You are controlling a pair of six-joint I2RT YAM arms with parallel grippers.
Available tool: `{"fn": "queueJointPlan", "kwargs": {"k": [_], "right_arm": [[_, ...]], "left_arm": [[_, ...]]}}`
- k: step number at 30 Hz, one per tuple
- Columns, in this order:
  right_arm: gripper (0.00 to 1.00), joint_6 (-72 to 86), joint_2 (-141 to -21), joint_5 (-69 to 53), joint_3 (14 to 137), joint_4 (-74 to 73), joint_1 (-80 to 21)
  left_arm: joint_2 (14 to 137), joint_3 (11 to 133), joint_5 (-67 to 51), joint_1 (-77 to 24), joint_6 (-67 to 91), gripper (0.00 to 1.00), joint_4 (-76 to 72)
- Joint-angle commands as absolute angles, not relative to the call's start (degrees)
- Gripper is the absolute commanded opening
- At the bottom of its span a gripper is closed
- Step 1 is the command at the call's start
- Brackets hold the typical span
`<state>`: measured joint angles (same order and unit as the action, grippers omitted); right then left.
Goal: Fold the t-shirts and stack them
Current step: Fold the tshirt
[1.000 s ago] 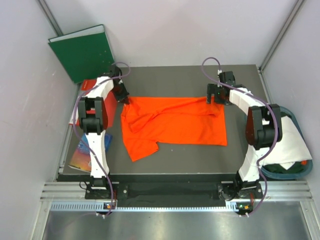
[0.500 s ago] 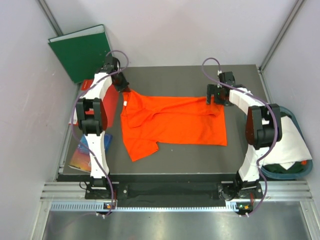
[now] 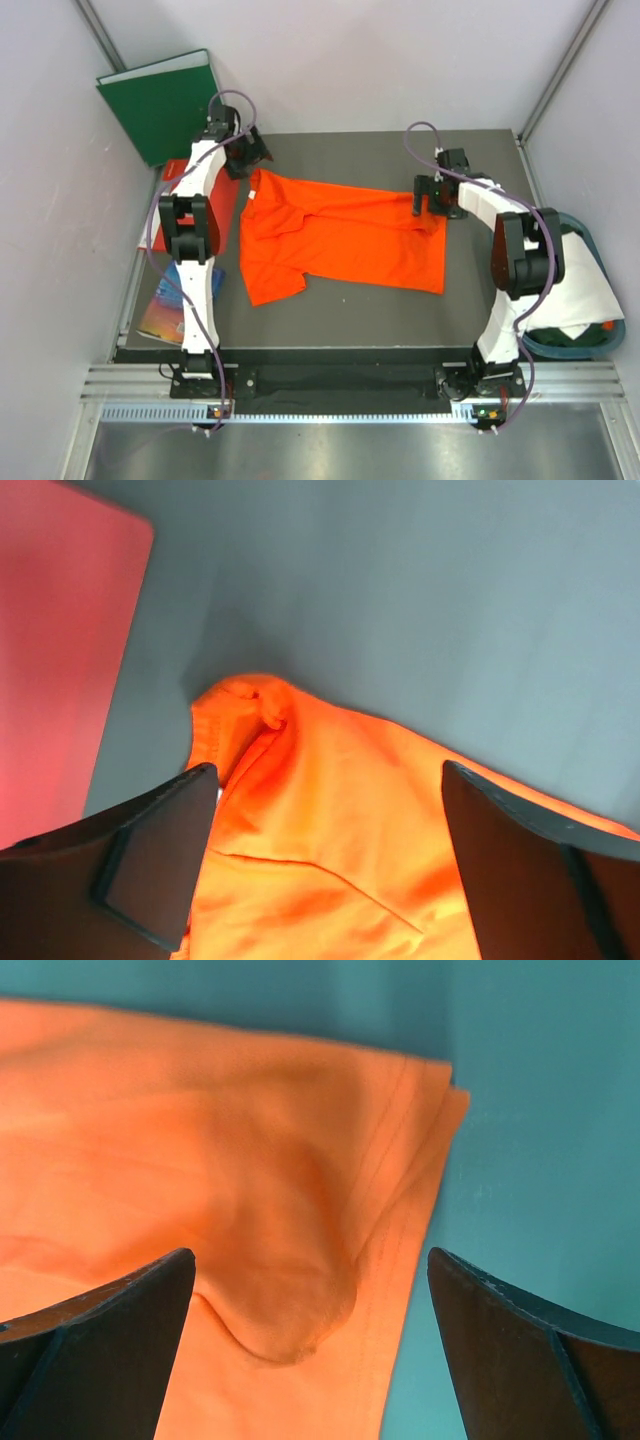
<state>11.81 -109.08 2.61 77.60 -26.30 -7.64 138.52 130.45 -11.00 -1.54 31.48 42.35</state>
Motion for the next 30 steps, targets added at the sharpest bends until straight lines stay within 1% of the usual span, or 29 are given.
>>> {"fn": "queueJointPlan", "kwargs": {"k": [1, 3, 4, 5, 9, 13, 15, 18, 19, 20, 21, 22, 24, 28, 29, 30], "right_arm": [[1.00, 10.8, -100.3, 1.8, 75.3, -25.3, -7.0], [1.00, 10.3, -96.5, 2.5, 73.1, -25.4, -6.9], [1.00, 10.3, -95.3, 2.6, 72.2, -25.5, -6.9], [1.00, 10.3, -94.2, 2.3, 70.8, -25.9, -6.7], [1.00, 11.8, -90.5, -1.8, 67.5, -29.8, -5.8], [0.99, 14.8, -88.6, -5.6, 62.6, -31.7, -3.7], [1.00, 16.3, -88.4, -7.7, 59.9, -32.4, -2.6], [0.95, 17.0, -89.4, -8.7, 58.5, -35.2, -0.8], [0.90, 17.1, -89.7, -9.1, 58.4, -36.2, -0.4], [0.87, 17.1, -90.1, -10.4, 58.5, -37.8, -0.4], [0.86, 17.2, -90.5, -11.0, 58.6, -38.8, 1.5], [0.82, 17.3, -90.7, -11.6, 58.7, -39.6, 1.8], [0.79, 17.1, -91.1, -13.3, 58.5, -41.4, 1.8], [0.61, 16.5, -92.7, -17.3, 57.0, -43.5, 1.8], [0.60, 16.3, -93.4, -17.7, 56.6, -44.0, 1.8], [0.56, 16.1, -93.8, -18.4, 55.6, -44.2, 1.9]], "left_arm": [[131.0, 127.0, -9.3, -1.1, 29.3, 0.99, 42.4], [125.9, 119.4, -8.4, -1.3, 28.4, 0.99, 40.5], [120.5, 116.4, -8.5, -1.4, 27.6, 0.99, 37.9], [118.0, 110.9, -9.0, -1.4, 27.7, 0.99, 37.1], [106.6, 99.3, -12.2, -1.9, 26.8, 0.99, 36.2], [99.0, 85.3, -12.6, -4.1, 25.0, 0.93, 37.2], [96.5, 81.4, -11.8, -6.7, 23.8, 0.91, 38.0], [92.4, 75.7, -8.5, -12.2, 21.2, 0.91, 40.4], [91.9, 73.6, -7.3, -13.6, 21.0, 0.91, 41.0], [91.3, 72.6, -6.4, -14.8, 20.9, 0.91, 42.4], [90.6, 71.9, -5.6, -16.7, 20.9, 0.91, 43.2], [90.5, 70.9, -5.1, -17.4, 21.3, 0.91, 44.6], [90.0, 69.4, -4.0, -18.7, 21.7, 0.89, 46.1], [89.4, 65.4, -4.0, -19.9, 22.3, 0.84, 47.4], [88.9, 64.9, -3.9, -20.6, 22.6, 0.83, 47.4], [88.9, 64.2, -3.9, -20.9, 22.7, 0.83, 47.8]]}}
